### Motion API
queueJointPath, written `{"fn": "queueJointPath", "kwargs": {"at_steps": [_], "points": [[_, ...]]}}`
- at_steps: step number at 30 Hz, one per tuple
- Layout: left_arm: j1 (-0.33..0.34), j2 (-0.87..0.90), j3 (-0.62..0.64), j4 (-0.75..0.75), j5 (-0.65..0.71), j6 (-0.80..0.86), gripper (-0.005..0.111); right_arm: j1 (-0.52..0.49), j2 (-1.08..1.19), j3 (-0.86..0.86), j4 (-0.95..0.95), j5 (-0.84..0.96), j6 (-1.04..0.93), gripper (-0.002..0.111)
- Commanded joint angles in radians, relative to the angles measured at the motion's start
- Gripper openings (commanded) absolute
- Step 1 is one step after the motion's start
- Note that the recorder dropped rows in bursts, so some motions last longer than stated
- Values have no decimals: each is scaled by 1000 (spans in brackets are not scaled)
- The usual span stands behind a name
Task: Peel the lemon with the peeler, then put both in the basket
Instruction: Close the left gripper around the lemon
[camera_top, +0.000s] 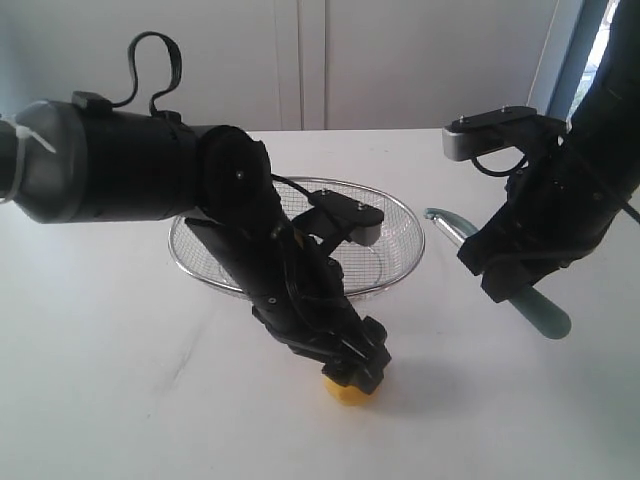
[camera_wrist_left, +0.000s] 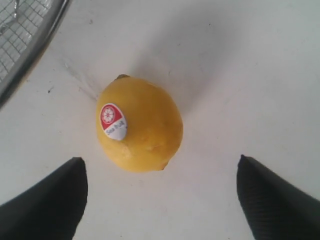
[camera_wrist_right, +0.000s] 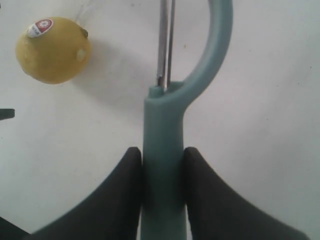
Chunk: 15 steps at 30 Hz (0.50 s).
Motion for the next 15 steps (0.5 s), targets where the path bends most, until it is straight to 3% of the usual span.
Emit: {"fn": "queueJointPath", "kwargs": {"at_steps": [1,15], "points": [[-5,15,-4,-18,-12,11,84,-9,-12,2,0,-5,-13,0],[-5,24,-4,-35,-63,8,84,-9,-12,2,0,-5,-13,0]]}}
